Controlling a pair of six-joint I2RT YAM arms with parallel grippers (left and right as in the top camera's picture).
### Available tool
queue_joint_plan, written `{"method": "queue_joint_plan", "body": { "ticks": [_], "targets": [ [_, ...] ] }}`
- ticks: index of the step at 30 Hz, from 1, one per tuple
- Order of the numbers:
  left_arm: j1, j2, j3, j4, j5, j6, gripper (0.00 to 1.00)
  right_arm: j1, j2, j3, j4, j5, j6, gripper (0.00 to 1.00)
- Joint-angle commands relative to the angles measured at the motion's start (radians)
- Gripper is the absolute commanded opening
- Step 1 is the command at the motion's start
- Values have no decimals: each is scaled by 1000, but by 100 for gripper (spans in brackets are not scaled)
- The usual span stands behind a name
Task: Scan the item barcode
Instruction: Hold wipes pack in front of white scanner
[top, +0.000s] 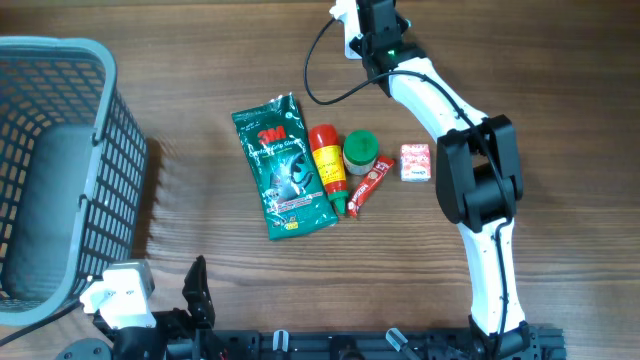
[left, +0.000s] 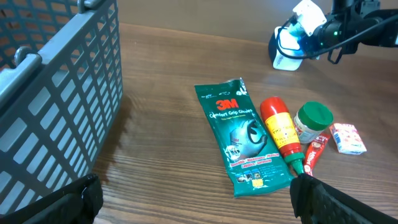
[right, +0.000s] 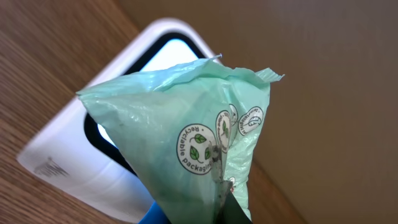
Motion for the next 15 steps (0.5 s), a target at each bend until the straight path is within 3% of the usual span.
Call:
{"method": "queue_joint_plan", "body": {
  "ticks": [1, 8, 10, 15],
  "targets": [
    [5, -8, 1, 4, 12, -13, 100, -14, 15, 31, 5, 97, -49, 4],
    [5, -8, 1, 4, 12, -13, 100, -28, -46, 33, -56, 290, -65, 4],
    [5, -8, 1, 4, 12, -13, 100, -57, -97, 33, -118, 289, -12, 4],
    [5, -8, 1, 4, 12, -13, 100, -289, -223, 33, -396, 280, 208, 4]
  ]
}}
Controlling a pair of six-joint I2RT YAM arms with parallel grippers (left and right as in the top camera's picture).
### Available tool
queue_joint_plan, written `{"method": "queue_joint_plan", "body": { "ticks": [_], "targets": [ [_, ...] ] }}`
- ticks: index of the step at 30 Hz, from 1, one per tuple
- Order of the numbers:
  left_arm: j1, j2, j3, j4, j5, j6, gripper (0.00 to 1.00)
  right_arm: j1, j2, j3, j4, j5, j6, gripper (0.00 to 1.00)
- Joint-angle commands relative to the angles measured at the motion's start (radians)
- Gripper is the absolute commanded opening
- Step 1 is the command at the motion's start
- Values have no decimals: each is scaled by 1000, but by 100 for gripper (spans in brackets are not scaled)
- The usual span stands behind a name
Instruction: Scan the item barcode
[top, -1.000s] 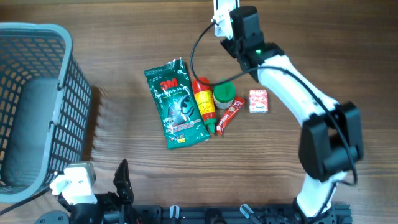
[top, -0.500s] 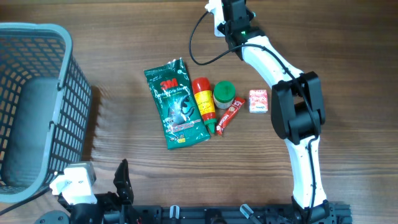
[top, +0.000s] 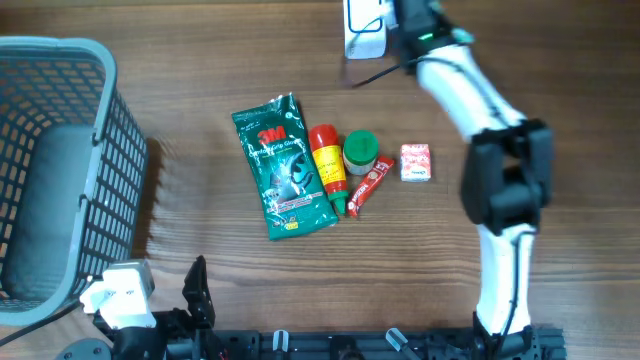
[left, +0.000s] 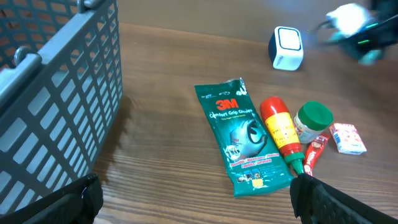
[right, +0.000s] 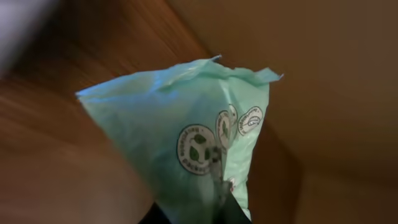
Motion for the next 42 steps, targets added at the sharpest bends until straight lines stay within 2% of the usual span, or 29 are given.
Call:
{"method": "queue_joint_plan", "body": {
  "ticks": [1, 5, 8, 12, 17, 19, 21, 22, 24, 26, 29, 33, 37, 38, 40, 42],
  "targets": [
    [5, -8, 1, 3, 12, -14, 100, -233, -114, 31, -118, 39, 192, 4],
    [5, -8, 1, 3, 12, -14, 100, -484, -110, -18, -188, -78, 324, 4],
    [5, -8, 1, 3, 12, -13, 100, -694, -109, -92, -153, -272, 315, 4],
    [5, -8, 1, 3, 12, -14, 100, -861, -89, -148, -96, -329, 330, 4],
    [5, -8, 1, 3, 12, -13, 100, -1021, -69, -180, -70, -380, 464, 5],
    [5, -8, 1, 3, 12, -14, 100, -1059, -69, -180, -99, -381, 540, 17],
    [5, -8, 1, 3, 12, -14, 100, -1086, -69, -179, -134, -381, 614, 33],
    [5, -8, 1, 3, 11, -14, 100, -1095, -69, -179, -152, -381, 657, 56],
    [5, -8, 1, 3, 11, -14, 100, -1097, -79, -175, -193, -405, 697, 76],
    [5, -8, 1, 3, 12, -14, 100, -1090, -114, -168, -234, -513, 739, 100],
    [5, -8, 1, 3, 12, -14, 100, -1067, -222, -166, -273, -768, 843, 100],
    [5, -8, 1, 3, 11, -14, 100, -988, -395, -166, -308, -963, 944, 100],
    [5, -8, 1, 3, 12, -14, 100, -836, -531, -166, -404, -969, 981, 100],
    [5, -8, 1, 3, 12, -14, 100, -784, -551, -166, -439, -969, 1010, 99],
    [5, -8, 1, 3, 11, -14, 100, -677, -562, -166, -505, -993, 1170, 100],
    [5, -8, 1, 3, 11, -14, 100, -583, -554, -169, -595, -1020, 1194, 100]
  ]
}}
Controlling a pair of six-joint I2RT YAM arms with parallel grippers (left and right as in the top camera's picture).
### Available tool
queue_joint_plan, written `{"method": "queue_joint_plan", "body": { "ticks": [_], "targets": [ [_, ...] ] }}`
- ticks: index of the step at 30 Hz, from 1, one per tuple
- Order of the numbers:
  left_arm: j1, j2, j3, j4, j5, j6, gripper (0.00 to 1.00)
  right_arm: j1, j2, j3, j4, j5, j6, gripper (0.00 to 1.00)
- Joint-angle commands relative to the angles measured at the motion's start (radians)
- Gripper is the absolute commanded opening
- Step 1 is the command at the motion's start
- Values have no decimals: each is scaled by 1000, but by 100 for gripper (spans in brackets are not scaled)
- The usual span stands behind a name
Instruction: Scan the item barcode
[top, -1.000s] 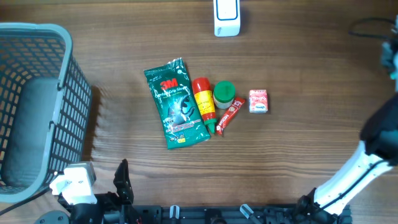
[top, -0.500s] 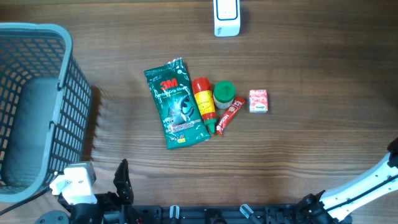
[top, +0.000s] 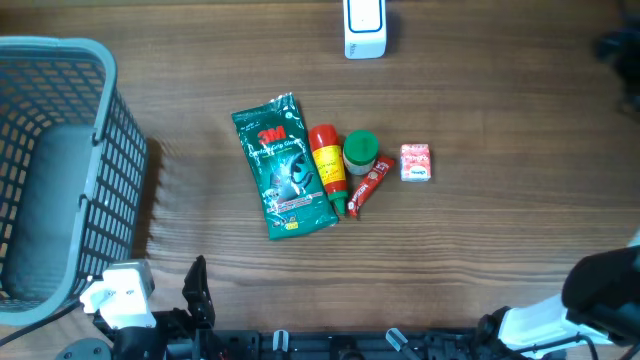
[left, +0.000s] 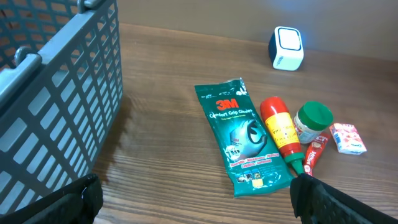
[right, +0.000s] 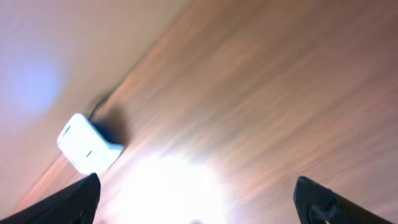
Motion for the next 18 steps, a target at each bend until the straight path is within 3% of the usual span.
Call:
{"method": "queue_joint_plan", "body": {
  "ticks": [1, 3, 6, 9, 12, 14, 18],
  "targets": [
    [5, -8, 1, 4, 12, -13, 100, 135, 23, -13, -108, -57, 107, 100],
    [5, -8, 1, 4, 12, -13, 100, 215, 25, -42, -166, -45, 129, 99],
    [5, -8, 1, 4, 12, -13, 100, 339, 25, -141, -205, -30, 294, 87],
    [5, -8, 1, 4, 12, -13, 100, 428, 25, -270, -156, 5, 442, 86],
    [5, -8, 1, 4, 12, -13, 100, 500, 25, -449, -140, 6, 717, 80],
    [5, -8, 1, 4, 12, -13, 100, 523, 25, -549, -69, 16, 838, 80],
    [5, -8, 1, 4, 12, -13, 100, 528, 25, -717, 208, 25, 844, 69]
  ]
}}
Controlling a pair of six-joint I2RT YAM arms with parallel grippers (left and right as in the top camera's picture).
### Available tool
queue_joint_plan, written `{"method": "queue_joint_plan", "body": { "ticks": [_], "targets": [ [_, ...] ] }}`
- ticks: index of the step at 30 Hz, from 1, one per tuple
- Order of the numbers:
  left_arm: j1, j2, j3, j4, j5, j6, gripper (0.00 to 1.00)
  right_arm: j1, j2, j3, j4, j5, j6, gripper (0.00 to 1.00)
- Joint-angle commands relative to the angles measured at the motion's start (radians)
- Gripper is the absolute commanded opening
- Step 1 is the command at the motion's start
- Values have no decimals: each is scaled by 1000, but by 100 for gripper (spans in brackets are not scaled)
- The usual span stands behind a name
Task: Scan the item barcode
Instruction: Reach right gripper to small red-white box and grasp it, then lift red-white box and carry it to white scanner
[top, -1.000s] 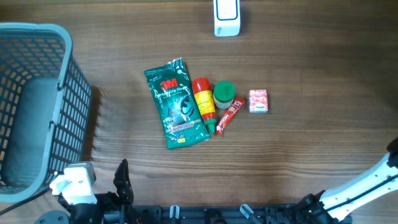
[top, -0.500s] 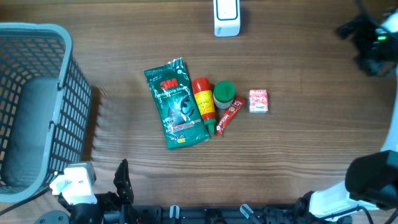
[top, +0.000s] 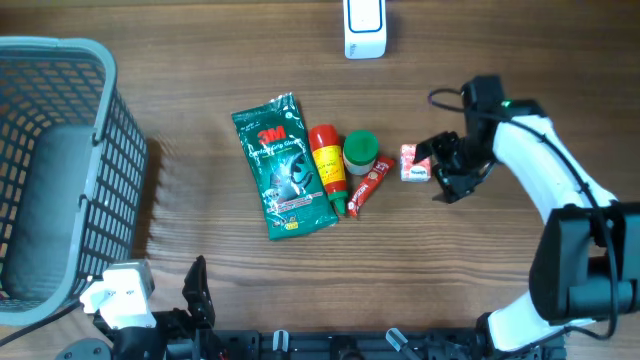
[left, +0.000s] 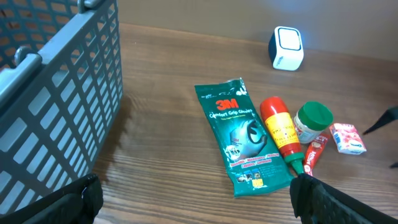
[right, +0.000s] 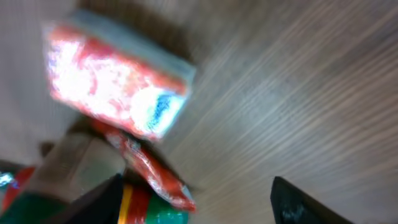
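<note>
A white barcode scanner (top: 364, 25) stands at the table's far edge. Mid-table lie a green 3M packet (top: 283, 170), a red bottle (top: 326, 163), a green-lidded jar (top: 360, 150), a red sachet (top: 368, 187) and a small red-and-white box (top: 415, 162). My right gripper (top: 441, 168) hangs open just right of the box, with nothing between its fingers. In the right wrist view the box (right: 115, 87) and the sachet (right: 152, 171) appear blurred ahead of the fingers (right: 308, 202). My left gripper (left: 196, 190) rests open at the near edge, far from the items.
A large grey wire basket (top: 60, 170) fills the table's left side. The scanner's cable runs off the far edge. The right arm's white links (top: 545, 170) reach in from the right.
My right arm was at the far right edge of the overhead view, open and facing the table. Now its gripper is low beside the small red-and-white box, still open.
My right gripper held a pale green pouch in front of the scanner. Then it was off to the right with the pouch. Later it was open and without the pouch, which is out of view. Now it is by the small box. The left arm stayed still.
</note>
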Motion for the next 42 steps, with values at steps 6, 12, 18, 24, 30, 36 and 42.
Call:
{"method": "queue_joint_plan", "body": {
  "ticks": [6, 12, 18, 24, 30, 36, 42],
  "targets": [
    [5, -8, 1, 3, 12, -13, 100, -2, 2, -144, 315, 68, 91, 63],
    [5, -8, 1, 3, 12, -13, 100, -2, 32, -171, 354, 139, 178, 63],
    [5, -8, 1, 3, 12, -13, 100, -2, 56, -242, 443, 55, 195, 62],
    [5, -8, 1, 3, 12, -13, 100, -2, 57, -243, 453, 57, 195, 40],
    [5, -8, 1, 3, 12, -13, 100, -4, 57, -243, 438, 49, 63, 4],
    [5, -8, 1, 3, 12, -13, 100, -94, 56, -242, 304, -465, -499, 4],
    [5, -8, 1, 3, 12, -13, 100, -134, 56, -242, -61, -721, -823, 4]
  ]
}}
